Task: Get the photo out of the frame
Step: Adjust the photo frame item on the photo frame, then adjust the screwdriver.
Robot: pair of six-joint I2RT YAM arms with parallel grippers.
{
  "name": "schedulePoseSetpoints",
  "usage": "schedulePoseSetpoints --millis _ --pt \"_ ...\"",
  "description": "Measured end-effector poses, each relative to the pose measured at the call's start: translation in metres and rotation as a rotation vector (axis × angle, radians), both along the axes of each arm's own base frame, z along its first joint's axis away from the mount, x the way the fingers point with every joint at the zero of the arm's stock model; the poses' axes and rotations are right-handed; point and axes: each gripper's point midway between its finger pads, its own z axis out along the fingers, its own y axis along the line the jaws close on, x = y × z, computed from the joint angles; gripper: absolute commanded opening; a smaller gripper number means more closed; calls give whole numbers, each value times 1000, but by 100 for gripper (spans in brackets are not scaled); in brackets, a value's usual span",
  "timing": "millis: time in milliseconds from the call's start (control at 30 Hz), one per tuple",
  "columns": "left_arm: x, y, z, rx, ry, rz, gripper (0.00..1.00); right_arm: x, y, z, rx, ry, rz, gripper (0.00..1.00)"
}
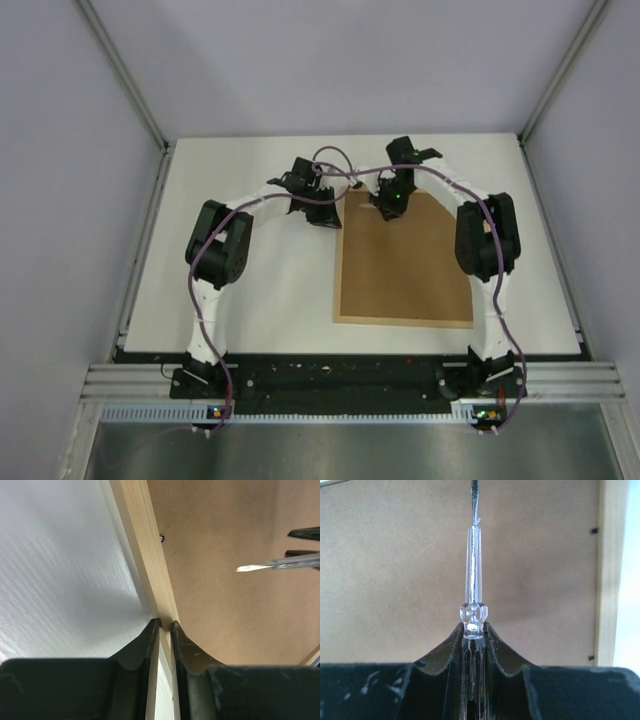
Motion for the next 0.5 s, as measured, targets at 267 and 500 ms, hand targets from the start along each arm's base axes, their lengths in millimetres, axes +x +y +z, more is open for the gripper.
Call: schedulePoseSetpoints --millis 267,500 --pt "-26 -5 1 -9 -2 -58 28 -23 -18 31 131 43 27 0" --pt "-37 3 4 -19 57 -62 55 -50 -15 40 221 95 68 0"
